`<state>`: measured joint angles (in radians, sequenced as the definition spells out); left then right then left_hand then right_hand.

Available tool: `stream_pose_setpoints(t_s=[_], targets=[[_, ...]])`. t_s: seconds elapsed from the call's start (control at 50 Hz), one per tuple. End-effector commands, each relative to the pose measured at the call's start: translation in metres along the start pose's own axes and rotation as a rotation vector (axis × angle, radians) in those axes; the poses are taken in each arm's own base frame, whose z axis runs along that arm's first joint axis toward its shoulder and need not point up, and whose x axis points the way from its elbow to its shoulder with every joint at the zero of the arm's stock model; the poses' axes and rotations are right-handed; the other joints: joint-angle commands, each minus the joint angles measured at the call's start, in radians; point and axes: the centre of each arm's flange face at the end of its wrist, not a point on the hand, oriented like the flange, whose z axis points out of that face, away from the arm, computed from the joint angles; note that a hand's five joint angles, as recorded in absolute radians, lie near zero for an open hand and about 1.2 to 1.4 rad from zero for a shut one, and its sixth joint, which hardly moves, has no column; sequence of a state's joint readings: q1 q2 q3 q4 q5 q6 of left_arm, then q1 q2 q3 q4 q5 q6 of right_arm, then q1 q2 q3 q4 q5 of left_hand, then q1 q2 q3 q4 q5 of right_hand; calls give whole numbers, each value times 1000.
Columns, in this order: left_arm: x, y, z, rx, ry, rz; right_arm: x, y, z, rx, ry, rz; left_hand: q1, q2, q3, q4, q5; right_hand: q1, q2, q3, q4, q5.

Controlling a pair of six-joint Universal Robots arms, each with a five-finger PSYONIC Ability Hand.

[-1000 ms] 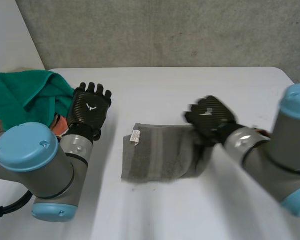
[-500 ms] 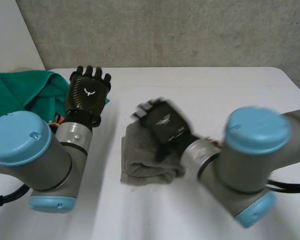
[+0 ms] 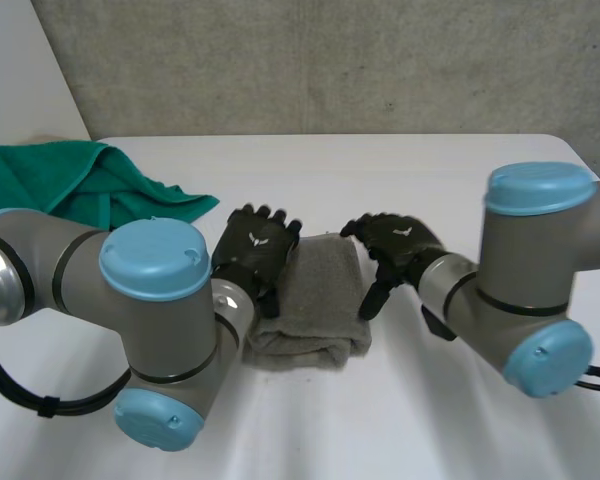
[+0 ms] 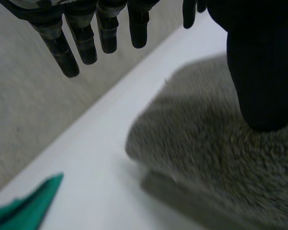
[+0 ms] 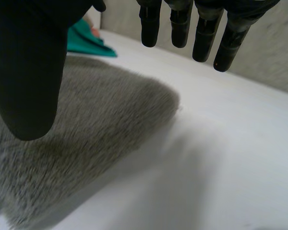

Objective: Fold the laundry.

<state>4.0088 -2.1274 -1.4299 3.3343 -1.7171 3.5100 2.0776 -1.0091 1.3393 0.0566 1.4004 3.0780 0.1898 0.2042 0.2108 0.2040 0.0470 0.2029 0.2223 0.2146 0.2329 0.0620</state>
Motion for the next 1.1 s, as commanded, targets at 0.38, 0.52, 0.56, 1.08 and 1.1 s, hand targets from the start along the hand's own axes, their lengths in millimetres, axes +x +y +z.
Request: stream_pose_setpoints(t_s=[0.38, 0.52, 0.56, 1.08, 1.1], targets=[[-17, 0, -5, -67, -42, 92, -11, -11, 1, 11, 1, -61, -9, -23, -30, -23, -40, -28, -48, -40, -58, -62], [-40, -54, -17, 118, -8, 64, 13, -10, -22, 52, 101, 103, -3, -17, -24, -17, -34, -28, -48, -40, -58, -62], [-48, -66, -21, 170, 40, 52, 24, 3, -29, 22, 134, 157, -3, -17, -24, -17, -34, -28, -48, -40, -58, -62], [-44, -78, -38, 174, 331, -77, -29, 69, -4, -58, -30, 329, 12, -2, -9, -2, -20, -28, -48, -40, -58, -62], [-45, -78, -38, 176, 332, -75, -29, 70, -2, -57, -31, 328, 12, -2, -9, -2, -20, -28, -48, -40, -58, -62]])
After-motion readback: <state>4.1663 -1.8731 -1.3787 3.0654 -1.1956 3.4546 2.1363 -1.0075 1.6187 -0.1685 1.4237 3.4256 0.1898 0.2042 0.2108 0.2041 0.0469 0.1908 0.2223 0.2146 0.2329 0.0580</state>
